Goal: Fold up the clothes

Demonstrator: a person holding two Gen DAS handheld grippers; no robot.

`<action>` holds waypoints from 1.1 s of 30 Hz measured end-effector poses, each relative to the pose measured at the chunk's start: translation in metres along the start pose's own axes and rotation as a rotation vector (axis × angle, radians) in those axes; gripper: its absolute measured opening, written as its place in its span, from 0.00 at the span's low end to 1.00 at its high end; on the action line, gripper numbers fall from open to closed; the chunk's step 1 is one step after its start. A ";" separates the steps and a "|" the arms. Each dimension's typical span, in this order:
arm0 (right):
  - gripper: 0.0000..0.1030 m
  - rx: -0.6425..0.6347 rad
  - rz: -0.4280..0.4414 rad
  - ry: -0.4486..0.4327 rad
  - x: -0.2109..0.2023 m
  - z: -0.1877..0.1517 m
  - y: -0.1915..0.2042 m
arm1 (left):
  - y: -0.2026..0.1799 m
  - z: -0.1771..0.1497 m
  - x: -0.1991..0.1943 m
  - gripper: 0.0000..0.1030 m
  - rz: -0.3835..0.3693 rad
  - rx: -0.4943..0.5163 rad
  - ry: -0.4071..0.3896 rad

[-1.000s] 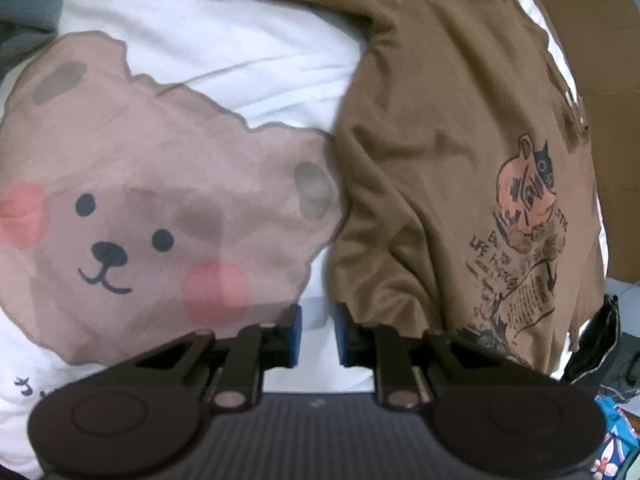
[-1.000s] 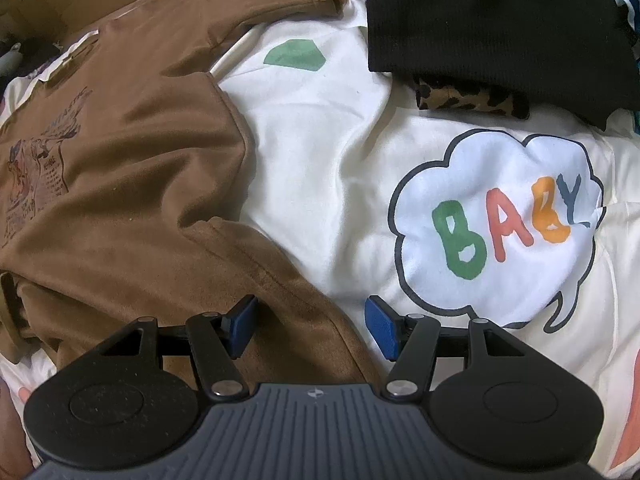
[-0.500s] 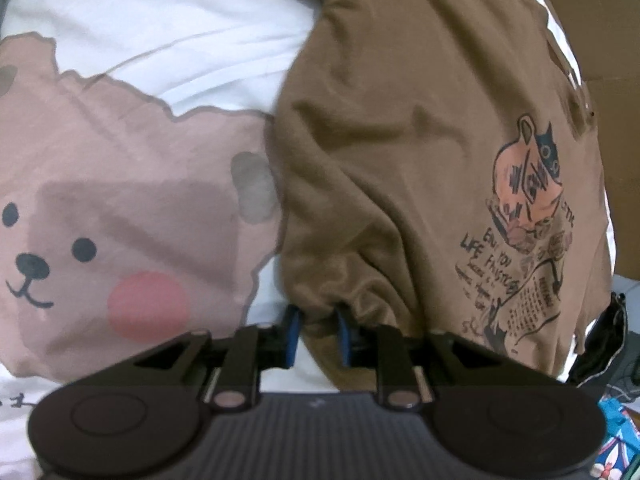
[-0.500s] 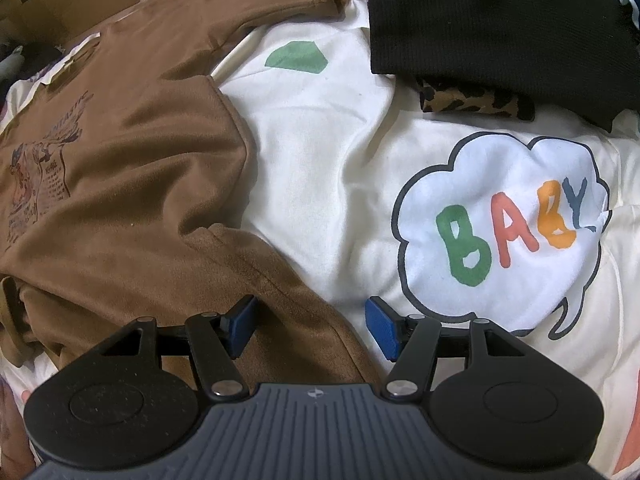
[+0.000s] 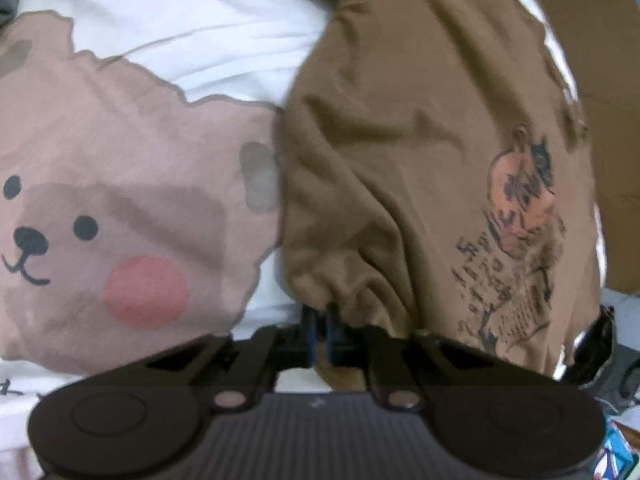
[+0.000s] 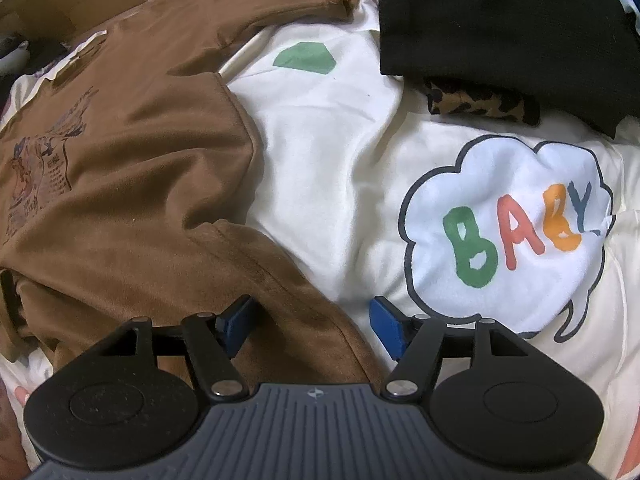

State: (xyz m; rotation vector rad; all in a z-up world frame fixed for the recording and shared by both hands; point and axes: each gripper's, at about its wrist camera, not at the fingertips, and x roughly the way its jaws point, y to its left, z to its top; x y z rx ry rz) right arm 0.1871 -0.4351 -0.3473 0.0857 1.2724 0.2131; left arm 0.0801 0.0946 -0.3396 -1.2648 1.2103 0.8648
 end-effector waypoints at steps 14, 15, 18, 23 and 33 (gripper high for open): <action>0.03 -0.063 0.044 -0.046 -0.047 -0.001 0.001 | 0.020 -0.016 -0.102 0.02 0.001 0.118 -0.106; 0.03 -0.065 0.045 -0.042 -0.051 -0.002 -0.001 | 0.018 -0.012 -0.109 0.02 0.007 0.133 -0.115; 0.02 -0.057 0.051 -0.023 -0.059 -0.007 -0.007 | 0.012 -0.014 -0.106 0.02 0.034 0.168 -0.123; 0.02 -0.025 0.054 0.032 -0.060 -0.018 -0.019 | 0.023 0.005 -0.086 0.00 0.132 0.188 -0.077; 0.14 0.049 0.054 0.069 -0.043 -0.018 -0.029 | 0.082 -0.002 -0.091 0.02 0.148 0.074 -0.018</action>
